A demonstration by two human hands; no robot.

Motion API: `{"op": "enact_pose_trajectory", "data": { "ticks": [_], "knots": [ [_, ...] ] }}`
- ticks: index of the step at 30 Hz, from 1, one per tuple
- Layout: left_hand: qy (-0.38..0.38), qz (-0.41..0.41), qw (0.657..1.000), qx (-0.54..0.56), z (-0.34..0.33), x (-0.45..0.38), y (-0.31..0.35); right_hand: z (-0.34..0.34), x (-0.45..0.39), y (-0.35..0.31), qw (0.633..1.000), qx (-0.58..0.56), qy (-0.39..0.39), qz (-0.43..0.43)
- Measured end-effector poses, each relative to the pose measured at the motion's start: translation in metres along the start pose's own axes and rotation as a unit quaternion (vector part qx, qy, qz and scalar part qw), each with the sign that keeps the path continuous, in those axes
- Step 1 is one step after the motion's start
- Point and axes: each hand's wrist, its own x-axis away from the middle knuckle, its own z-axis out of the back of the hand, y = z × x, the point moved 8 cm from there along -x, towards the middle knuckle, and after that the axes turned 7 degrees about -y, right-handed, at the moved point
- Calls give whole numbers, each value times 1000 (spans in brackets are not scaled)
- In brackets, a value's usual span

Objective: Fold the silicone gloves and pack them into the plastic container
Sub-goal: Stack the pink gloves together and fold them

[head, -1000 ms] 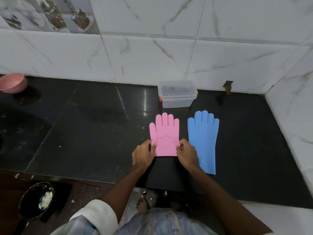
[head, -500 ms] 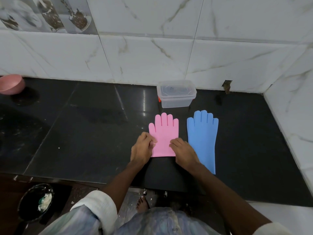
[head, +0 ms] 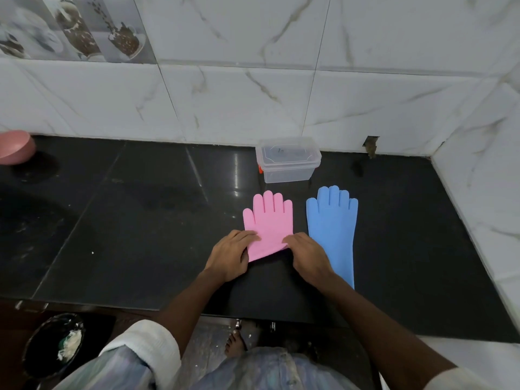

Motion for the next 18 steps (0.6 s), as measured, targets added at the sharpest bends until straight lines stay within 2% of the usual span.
{"op": "enact_pose_trajectory", "data": {
  "ticks": [3, 6, 9, 13, 15, 18],
  "knots": [
    [6, 10, 998, 59, 4, 4, -6, 11, -13, 11, 993, -89, 11, -77],
    [4, 18, 997, 75, 3, 5, -6, 17, -14, 17, 981, -171, 2, -95],
    [18, 82, 992, 99, 4, -3, -5, 17, -14, 23, 971, -210, 6, -116],
    [15, 136, 974, 180, 4, -16, -2, 24, -23, 33, 935, -307, 61, -166],
    [10, 177, 965, 191, 3, -23, -4, 20, -28, 35, 925, -324, 43, -191],
    [-14, 233, 956, 178, -1, -34, -6, 12, -32, 39, 936, -270, 21, -223]
  ]
}}
